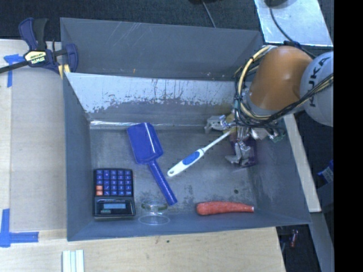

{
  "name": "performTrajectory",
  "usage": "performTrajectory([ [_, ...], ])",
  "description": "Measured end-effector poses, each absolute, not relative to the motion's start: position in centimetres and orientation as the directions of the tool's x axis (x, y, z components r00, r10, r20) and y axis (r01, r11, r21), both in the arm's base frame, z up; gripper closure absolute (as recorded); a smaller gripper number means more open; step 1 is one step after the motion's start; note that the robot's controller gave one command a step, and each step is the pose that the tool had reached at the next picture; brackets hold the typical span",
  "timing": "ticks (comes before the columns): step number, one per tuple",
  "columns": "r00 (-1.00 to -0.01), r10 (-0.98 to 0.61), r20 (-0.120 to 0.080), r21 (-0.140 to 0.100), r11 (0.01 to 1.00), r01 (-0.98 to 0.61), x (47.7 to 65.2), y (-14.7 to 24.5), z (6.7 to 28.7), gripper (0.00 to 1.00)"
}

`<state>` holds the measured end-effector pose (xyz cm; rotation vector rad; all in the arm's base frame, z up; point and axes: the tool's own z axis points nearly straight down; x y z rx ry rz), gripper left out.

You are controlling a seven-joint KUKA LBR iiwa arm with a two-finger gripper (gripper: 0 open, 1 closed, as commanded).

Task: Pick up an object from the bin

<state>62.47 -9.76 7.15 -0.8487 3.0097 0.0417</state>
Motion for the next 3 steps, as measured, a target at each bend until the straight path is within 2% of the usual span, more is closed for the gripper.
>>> performTrajectory([
  [1, -0.85, -0.526, -0.022, 0.013, 0.85, -0.526, 61.0, -11.2, 9.0, 1.0],
  [2, -0.85, -0.526, -0.022, 0.013, 0.85, -0.526, 61.0, -11.2, 9.0, 1.0],
  [3, -0.849, -0.527, -0.016, 0.013, 0.849, -0.528, 60.8, -11.3, 10.6, 1.0],
])
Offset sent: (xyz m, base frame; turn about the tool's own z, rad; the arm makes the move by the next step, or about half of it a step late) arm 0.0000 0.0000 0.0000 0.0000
